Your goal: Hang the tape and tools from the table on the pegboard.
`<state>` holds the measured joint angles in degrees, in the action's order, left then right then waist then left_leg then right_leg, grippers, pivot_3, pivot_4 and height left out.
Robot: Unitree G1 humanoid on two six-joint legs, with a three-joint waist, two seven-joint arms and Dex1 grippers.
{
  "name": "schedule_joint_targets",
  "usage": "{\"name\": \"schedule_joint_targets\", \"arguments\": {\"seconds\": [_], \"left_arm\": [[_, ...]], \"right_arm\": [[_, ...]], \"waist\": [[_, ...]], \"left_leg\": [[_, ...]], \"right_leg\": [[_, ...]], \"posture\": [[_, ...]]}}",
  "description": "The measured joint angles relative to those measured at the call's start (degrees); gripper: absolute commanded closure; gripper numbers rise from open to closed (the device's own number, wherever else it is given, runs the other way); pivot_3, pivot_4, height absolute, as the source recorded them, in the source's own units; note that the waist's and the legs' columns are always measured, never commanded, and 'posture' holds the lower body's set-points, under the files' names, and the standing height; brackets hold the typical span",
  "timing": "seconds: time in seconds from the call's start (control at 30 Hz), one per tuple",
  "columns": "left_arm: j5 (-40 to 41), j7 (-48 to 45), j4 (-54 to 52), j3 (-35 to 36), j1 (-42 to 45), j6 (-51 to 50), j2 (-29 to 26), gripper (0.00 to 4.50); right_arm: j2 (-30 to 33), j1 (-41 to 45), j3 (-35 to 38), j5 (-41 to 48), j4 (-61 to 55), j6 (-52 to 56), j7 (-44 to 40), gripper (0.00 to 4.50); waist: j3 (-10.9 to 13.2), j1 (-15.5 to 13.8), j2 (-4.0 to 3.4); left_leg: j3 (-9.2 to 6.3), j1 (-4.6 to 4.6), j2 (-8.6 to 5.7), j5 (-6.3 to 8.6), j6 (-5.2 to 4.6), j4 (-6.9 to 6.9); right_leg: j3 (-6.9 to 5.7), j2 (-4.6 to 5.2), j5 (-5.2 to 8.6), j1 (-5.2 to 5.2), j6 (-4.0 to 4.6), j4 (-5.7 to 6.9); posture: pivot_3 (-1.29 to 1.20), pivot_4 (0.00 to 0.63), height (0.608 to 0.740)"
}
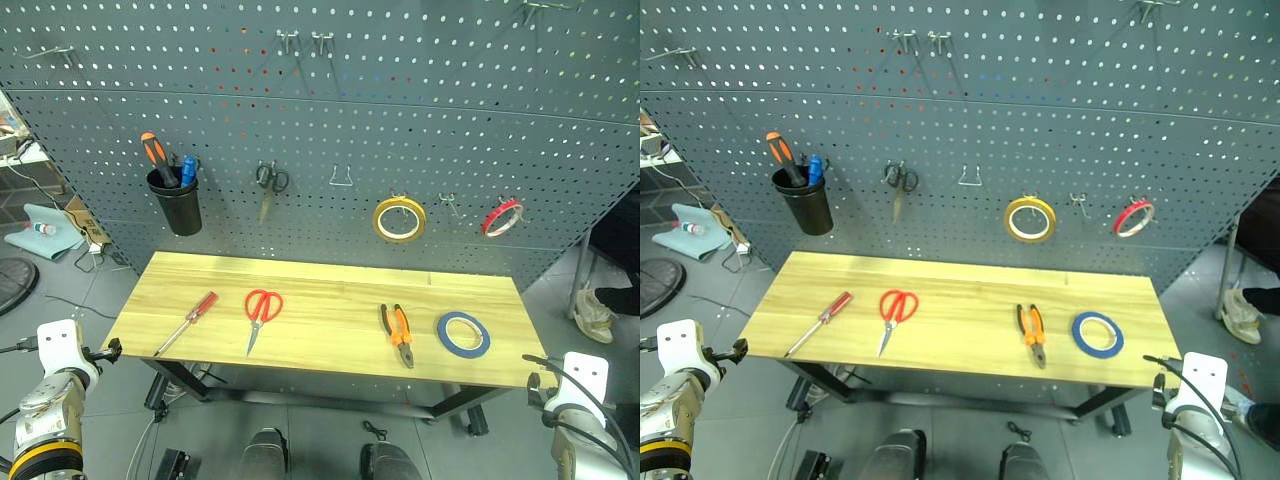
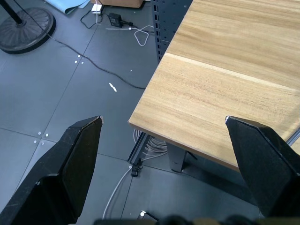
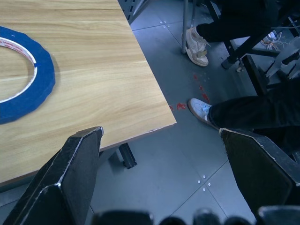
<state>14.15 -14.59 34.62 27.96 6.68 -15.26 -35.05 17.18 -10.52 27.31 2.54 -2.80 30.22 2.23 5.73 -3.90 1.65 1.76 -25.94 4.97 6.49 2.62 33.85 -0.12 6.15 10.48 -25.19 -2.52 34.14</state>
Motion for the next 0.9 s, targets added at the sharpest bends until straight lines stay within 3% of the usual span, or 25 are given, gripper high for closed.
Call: {"name": "schedule_joint_targets", "arguments": {"seconds": [0.2,0.37,0.53,0.7,0.9], "left_arm": [[0.7,-0.2,-3.1,0.0,-0.8,-1.4,0.2,0.00],[2.2,-5.8,-14.7,-1.7,-3.9,-3.9,0.1,0.00],[7.2,-17.2,-33.3,-7.5,-5.7,-9.9,-3.3,0.00],[14.6,-28.0,-51.3,-17.7,-0.5,-17.9,-7.4,0.00],[19.2,-37.7,-54.2,-27.5,13.7,-21.1,-5.6,0.00]], "right_arm": [[0.3,0.1,0.0,0.0,0.0,0.0,-0.5,0.06],[4.6,0.1,-1.3,0.2,-1.5,0.1,-5.3,0.06],[12.3,0.2,-6.1,2.0,-7.8,0.4,-16.1,0.06],[27.3,3.4,-12.3,3.7,-9.1,0.4,-32.9,0.06],[34.6,19.7,-21.5,4.4,2.5,0.2,-46.4,0.06]], "waist": [[0.0,0.3,-0.03],[0.9,0.3,-0.21],[4.1,0.3,-0.34],[9.5,0.3,-0.42],[13.9,1.8,-0.05]], "left_leg": [[0.00,0.01,0.00,0.00,0.00,0.00],[0.00,0.13,-0.01,0.00,0.00,0.03],[0.00,0.33,-0.07,0.00,-0.01,0.09],[0.06,0.10,-0.45,-0.02,-0.07,0.18],[-0.06,-0.49,-0.46,-0.48,-0.82,0.72]], "right_leg": [[0.00,0.02,0.00,-0.01,0.00,0.00],[0.00,0.10,0.01,-0.09,0.02,0.00],[0.08,0.22,0.05,-0.04,0.05,-0.02],[0.75,0.27,0.09,-0.05,0.04,-0.05],[0.96,-0.01,0.07,-0.30,0.00,0.20]], "posture": [[0.16,0.123,0.740],[0.16,0.194,0.740],[0.13,0.316,0.740],[0.10,0.403,0.740],[0.07,0.455,0.740]]}}
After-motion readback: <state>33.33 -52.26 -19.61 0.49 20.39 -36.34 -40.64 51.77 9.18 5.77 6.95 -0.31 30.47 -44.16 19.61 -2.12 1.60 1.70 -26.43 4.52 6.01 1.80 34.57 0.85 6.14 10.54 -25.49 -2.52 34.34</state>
